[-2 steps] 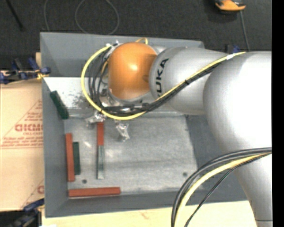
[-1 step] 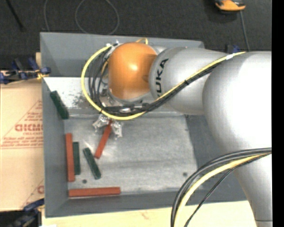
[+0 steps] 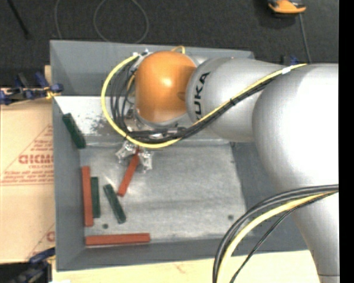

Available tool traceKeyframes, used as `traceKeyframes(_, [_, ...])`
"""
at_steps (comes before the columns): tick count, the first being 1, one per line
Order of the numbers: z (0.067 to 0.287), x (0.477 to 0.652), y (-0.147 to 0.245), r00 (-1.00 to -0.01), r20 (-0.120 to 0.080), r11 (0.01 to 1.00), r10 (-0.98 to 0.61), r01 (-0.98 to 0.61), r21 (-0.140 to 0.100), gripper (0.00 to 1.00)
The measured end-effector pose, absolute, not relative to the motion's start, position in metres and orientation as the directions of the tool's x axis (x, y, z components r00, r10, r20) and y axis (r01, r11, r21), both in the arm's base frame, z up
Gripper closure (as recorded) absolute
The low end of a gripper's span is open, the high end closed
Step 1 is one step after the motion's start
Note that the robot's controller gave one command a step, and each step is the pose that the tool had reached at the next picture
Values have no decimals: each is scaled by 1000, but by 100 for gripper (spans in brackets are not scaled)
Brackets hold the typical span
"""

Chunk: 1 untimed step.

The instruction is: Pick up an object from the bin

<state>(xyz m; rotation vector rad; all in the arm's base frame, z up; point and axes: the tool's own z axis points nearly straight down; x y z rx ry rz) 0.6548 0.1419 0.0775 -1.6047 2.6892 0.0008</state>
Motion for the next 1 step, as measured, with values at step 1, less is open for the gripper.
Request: traceKeyframes(1, [133, 658, 142, -479, -8, 479, -878, -878, -8, 100])
